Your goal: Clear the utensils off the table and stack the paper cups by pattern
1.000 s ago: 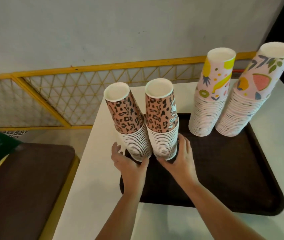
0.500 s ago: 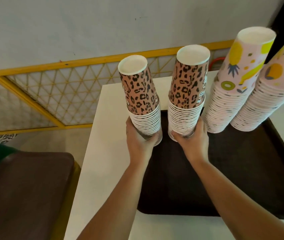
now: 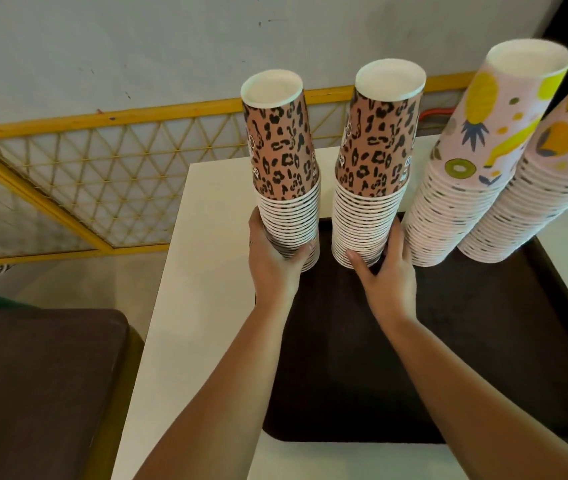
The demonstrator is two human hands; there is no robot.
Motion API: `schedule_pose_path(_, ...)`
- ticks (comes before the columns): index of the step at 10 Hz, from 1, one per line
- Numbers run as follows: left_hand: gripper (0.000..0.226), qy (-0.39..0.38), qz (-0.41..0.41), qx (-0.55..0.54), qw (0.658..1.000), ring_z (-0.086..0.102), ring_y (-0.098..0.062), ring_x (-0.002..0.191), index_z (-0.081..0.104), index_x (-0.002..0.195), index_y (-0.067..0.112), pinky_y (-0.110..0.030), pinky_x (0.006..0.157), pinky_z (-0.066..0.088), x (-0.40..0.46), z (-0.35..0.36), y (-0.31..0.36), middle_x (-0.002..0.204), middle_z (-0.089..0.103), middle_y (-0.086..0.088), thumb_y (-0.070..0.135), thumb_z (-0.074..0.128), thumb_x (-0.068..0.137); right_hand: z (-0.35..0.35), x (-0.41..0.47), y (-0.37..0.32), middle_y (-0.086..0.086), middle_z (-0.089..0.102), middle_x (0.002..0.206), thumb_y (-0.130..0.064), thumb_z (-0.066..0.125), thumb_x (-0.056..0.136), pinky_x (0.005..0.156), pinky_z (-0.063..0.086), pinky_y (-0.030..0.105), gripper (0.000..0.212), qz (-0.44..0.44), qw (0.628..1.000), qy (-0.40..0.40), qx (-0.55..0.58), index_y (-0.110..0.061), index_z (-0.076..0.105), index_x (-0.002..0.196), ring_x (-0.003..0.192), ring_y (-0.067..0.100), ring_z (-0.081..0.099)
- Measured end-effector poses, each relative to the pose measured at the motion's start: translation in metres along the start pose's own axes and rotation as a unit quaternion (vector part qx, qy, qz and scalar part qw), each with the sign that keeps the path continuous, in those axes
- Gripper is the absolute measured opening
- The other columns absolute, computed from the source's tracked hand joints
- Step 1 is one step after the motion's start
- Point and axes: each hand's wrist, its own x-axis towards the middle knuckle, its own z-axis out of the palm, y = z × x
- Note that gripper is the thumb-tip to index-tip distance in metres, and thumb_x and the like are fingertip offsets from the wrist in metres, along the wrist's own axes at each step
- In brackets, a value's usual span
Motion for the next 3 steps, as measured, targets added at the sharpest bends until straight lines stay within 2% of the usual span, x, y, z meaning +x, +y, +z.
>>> schedule_pose_path(2,0.096,-0.002,0.000,0.011,1.000,0.044,-0.014,0.130,0.030,0.143,0.015,-0.027,0.105,0.039,-0.004,-0.003,-0.001,0.141,0.046,0.001,0.020,0.086,0.065,0.001,-0.001,0.008,0.006,0.023,0.153,-0.036,0.065,0.082,0.106,0.039,0.045,0.087,0.007,1.000,-0.018,0.022,-0.028,0.008,0.147,0.137,0.026,0.033)
schedule_pose_path(3,0.100,-0.021,-0.005,0.012,1.000,0.043,-0.016,0.131,0.025,0.145,0.011,-0.023,0.103,0.039,-0.017,-0.006,0.003,0.144,0.043,-0.003,0.022,0.086,0.066,-0.001,-0.010,0.011,0.006,0.013,0.157,-0.038,0.064,0.083,0.111,0.033,0.047,0.095,0.027,0.998,-0.048,0.025,-0.024,-0.003,0.148,0.143,0.023,0.022)
